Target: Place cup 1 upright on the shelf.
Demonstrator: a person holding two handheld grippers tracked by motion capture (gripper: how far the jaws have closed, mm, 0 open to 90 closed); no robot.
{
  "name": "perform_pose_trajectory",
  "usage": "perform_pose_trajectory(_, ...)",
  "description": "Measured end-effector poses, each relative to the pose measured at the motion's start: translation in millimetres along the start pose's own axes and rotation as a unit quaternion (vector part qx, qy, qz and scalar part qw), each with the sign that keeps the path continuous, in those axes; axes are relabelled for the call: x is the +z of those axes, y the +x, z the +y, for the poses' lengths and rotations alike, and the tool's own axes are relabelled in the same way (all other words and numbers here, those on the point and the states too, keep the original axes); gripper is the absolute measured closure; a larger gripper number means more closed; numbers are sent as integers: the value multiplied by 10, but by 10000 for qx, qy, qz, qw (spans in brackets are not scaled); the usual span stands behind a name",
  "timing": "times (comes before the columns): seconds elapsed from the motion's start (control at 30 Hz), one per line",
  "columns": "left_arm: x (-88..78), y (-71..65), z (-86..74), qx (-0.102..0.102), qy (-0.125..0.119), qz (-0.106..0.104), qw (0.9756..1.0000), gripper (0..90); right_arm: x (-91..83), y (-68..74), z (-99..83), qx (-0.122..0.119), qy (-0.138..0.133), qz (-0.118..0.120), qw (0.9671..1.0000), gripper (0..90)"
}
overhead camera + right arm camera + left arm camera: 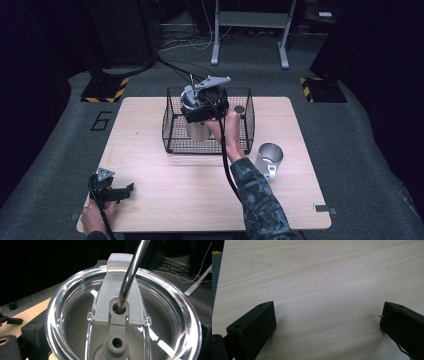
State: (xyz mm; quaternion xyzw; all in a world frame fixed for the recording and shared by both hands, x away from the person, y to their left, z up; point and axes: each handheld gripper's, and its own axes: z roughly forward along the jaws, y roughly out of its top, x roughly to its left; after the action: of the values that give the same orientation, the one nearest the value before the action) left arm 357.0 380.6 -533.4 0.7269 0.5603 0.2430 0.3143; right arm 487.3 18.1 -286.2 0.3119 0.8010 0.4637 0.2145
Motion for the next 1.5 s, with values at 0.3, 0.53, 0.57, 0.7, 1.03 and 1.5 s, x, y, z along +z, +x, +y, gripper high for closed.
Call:
perform_pose_trajectory(0.3, -6, 9, 2, 65, 49, -6, 10000, 3, 174, -29, -7, 10, 63, -105, 9999, 34)
perform_pose_trajectory(0.53, -6, 9, 2, 66, 49, -6, 10000, 3, 323, -67, -3, -20, 51, -202, 9998, 34)
perform_pose_trajectory(0.57, -6, 8, 2, 62, 49, -7, 10000, 3, 342, -67, 0, -18, 51, -219, 9997, 34)
perform_pose_trajectory(0.7, -6, 8, 2, 62, 49, -7, 10000, 3, 422, -74, 6, -35, 56, -265, 9996, 34)
perform_pose_trajectory(1.03, -5, -2, -1, 1, 41, -11, 10000, 3, 619, -120, 22, -14, 201, -319, 9993, 34)
perform_pose_trajectory(1.5, -5, -2, -1, -2, 40, -11, 10000, 3, 908, -169, -116, 314, 455, -339, 9979, 34)
